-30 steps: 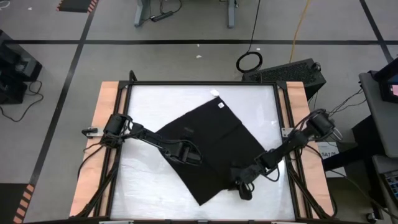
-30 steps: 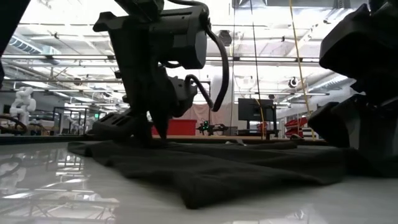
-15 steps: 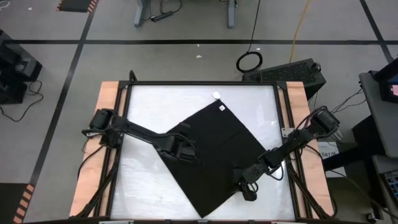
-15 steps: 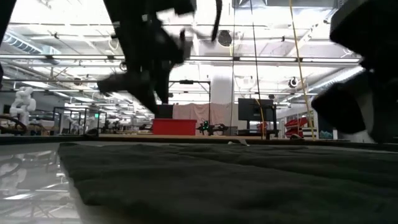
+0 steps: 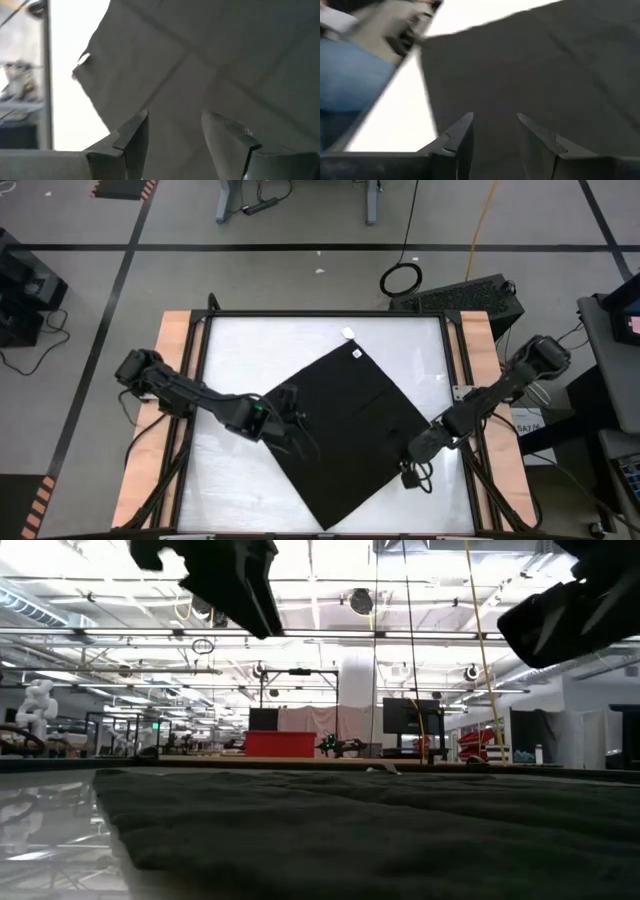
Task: Roll towel
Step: Roll the towel
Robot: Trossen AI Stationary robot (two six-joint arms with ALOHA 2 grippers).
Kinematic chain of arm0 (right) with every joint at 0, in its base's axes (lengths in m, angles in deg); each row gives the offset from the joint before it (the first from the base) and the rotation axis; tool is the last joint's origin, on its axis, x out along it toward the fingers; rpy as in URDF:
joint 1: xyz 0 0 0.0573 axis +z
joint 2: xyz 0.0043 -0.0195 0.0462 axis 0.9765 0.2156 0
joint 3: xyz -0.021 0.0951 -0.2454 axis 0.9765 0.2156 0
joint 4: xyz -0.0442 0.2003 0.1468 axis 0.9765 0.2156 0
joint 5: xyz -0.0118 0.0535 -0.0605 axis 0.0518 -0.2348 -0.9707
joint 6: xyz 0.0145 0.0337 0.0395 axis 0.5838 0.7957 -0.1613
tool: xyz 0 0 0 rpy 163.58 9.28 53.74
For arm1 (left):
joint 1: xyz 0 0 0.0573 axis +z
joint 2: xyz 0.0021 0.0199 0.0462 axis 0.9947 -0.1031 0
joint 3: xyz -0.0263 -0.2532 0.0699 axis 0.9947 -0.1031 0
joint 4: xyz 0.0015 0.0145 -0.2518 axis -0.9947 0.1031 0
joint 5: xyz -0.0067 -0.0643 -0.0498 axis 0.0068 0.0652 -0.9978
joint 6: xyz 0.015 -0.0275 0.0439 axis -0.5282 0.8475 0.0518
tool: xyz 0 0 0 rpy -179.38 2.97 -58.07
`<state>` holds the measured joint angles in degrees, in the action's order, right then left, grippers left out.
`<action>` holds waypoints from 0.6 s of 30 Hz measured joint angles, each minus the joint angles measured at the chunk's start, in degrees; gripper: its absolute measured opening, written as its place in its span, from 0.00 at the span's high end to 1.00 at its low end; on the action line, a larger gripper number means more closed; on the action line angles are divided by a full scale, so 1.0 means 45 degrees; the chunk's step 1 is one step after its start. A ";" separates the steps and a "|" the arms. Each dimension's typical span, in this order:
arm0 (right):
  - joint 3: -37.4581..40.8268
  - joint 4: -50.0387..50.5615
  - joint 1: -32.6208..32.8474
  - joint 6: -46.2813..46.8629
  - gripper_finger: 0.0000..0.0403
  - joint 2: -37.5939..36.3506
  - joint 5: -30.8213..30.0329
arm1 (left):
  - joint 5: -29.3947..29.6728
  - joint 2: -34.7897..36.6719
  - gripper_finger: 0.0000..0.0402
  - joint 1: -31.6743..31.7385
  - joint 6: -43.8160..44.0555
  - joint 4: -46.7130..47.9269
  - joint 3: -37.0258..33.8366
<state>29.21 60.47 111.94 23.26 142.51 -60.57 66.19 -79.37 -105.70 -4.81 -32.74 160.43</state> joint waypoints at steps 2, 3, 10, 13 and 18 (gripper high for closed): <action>0.0002 0.1149 -0.0085 -0.0264 0.67 -0.0284 -0.0930 | -0.0393 -0.0165 0.53 -0.0228 0.0220 -0.0517 0.0000; 0.0002 0.1702 -0.0173 -0.0319 0.67 -0.0353 -0.1386 | -0.0615 -0.0290 0.53 -0.0331 0.0332 -0.0812 0.0022; 0.0002 0.3922 -0.1203 0.0021 0.67 -0.0335 -0.1750 | -0.1566 -0.1510 0.53 -0.1046 0.1304 -0.1737 0.0019; 0.0002 0.4459 -0.1385 0.0024 0.67 -0.0331 -0.1090 | -0.2498 -0.2088 0.53 -0.1393 0.1291 -0.3201 0.0019; 0.0002 0.4807 -0.1352 0.0348 0.67 -0.0331 0.0274 | -0.3856 -0.2666 0.53 -0.1922 0.0865 -0.6886 0.0019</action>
<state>29.22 82.11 105.86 24.83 141.02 -59.34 48.84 -91.36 -114.35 -0.92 -63.73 160.52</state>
